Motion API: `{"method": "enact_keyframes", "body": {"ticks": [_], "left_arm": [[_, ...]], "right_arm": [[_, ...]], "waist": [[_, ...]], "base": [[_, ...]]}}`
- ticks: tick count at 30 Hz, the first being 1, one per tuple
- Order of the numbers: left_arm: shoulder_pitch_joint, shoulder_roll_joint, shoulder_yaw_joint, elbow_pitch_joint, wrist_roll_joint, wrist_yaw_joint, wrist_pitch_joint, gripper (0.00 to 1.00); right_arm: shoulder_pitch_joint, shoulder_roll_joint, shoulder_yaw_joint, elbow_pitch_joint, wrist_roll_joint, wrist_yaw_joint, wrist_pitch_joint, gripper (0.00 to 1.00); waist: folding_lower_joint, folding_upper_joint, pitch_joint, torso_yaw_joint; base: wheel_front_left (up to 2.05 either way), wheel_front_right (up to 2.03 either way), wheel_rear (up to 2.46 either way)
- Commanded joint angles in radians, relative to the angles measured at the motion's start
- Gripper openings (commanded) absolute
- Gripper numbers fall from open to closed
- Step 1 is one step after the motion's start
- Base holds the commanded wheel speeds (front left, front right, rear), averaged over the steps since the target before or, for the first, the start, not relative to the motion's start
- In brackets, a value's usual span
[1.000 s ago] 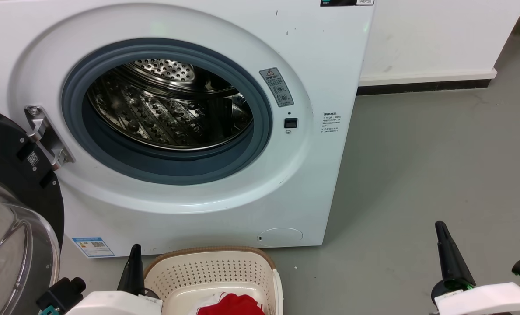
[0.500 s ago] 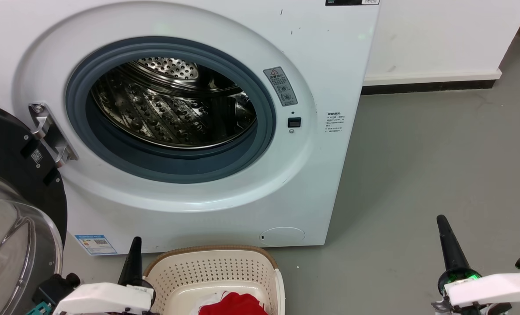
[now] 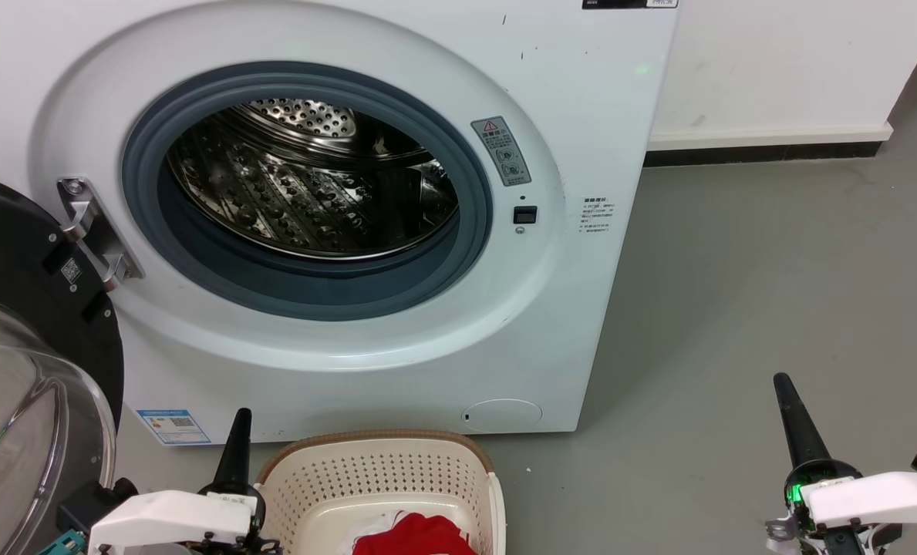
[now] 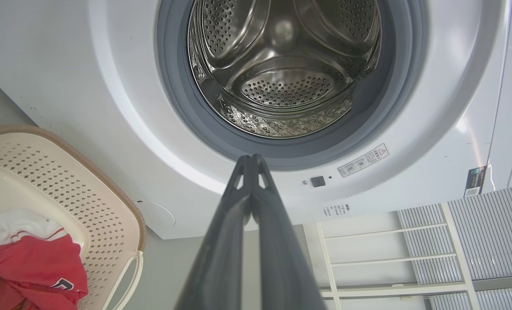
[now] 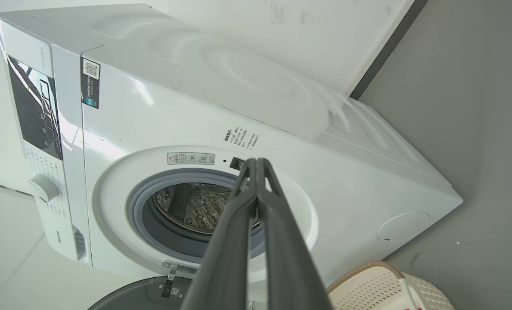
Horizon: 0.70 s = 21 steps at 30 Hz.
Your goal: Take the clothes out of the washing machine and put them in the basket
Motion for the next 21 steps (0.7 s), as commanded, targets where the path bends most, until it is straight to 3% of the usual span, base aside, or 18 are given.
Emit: {"method": "enact_keyframes", "body": {"ticks": [1,21], "left_arm": [[-0.027,0.004,0.008,-0.002,-0.031,-0.01,0.008,0.0],[-0.063,0.001,0.031,0.026,-0.213,-0.045,0.055,0.0]], "right_arm": [[-0.03,-0.005,-0.005,0.004,0.034,0.0,0.007,0.0],[-0.068,-0.001,-0.028,0.051,0.216,0.0,0.054,0.0]], "waist": [[0.0,0.0,0.0,0.001],[0.0,0.0,0.004,0.014]], "base": [[0.0,0.0,0.0],[0.0,0.0,0.0]]}}
